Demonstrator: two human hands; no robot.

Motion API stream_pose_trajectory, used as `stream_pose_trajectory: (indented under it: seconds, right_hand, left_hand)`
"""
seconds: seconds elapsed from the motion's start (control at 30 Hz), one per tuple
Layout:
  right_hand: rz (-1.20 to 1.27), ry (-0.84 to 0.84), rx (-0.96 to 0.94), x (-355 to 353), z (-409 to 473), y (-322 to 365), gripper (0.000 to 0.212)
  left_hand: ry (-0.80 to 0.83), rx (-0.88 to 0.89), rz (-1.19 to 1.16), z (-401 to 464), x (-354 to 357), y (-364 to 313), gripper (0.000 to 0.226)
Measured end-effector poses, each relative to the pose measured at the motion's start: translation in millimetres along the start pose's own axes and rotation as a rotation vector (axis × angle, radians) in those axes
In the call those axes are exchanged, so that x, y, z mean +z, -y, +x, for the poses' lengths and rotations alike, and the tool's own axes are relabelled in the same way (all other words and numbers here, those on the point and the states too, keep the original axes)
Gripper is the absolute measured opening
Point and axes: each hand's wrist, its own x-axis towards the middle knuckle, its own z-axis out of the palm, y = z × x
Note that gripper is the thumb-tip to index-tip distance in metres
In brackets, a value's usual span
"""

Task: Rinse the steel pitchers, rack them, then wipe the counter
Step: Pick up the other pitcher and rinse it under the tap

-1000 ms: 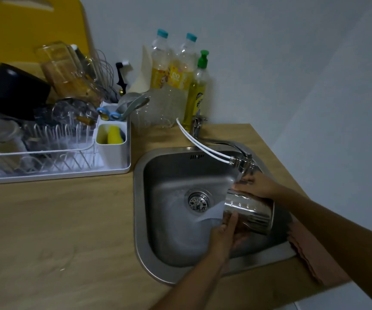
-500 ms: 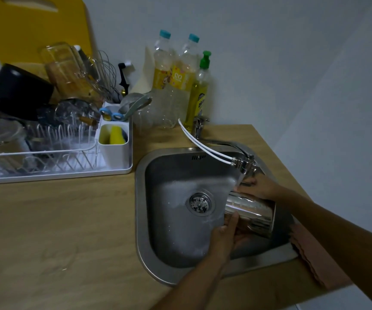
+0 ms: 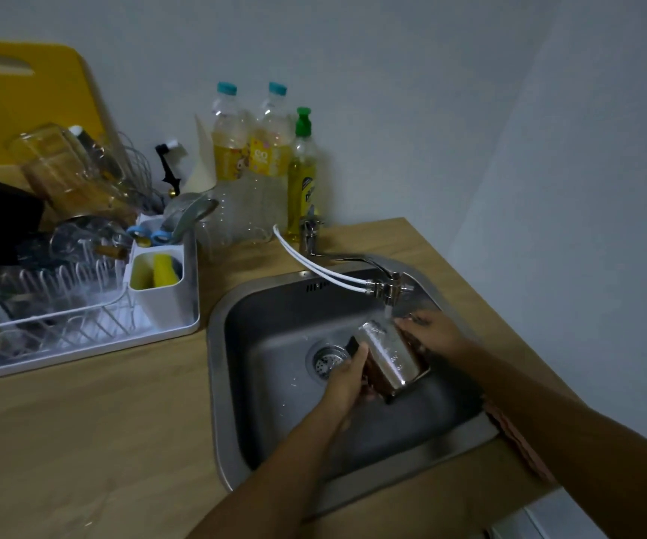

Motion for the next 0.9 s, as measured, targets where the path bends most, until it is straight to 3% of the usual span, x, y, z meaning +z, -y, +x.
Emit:
stream_pose_trajectory:
  seconds: [0.27, 0.43, 0.6, 0.77, 0.9]
  right_hand:
    - [0.497, 0.051, 0.198, 21.9, -6.6, -23.3, 0.028]
    - [0.867, 0.074, 0.362, 36.1, -15.7, -33.6, 0.023]
    - [1.095, 0.063, 0.381, 36.5, -24.1, -46.5, 0.015]
    - [1.155, 0.100, 0.379, 37.5, -27.4, -54.4, 0.015]
    - [1.092, 0.137, 0.372, 41.8, -28.5, -47.4, 0.018]
  left_hand:
    - [-0.032, 0.129, 0.202, 7.9, -12.4, -21.2, 0.037]
    - [0.031, 0.281, 0.402, 7.6, -14.8, -25.6, 0.033]
    - [0.115, 0.348, 0.619, 4.0, -8.9, -27.5, 0.047]
    - [0.130, 0.374, 0.675, -0.1, -8.6, -27.1, 0.050]
    - [0.061, 0.402, 0.651, -2.2, -16.1, -26.3, 0.031]
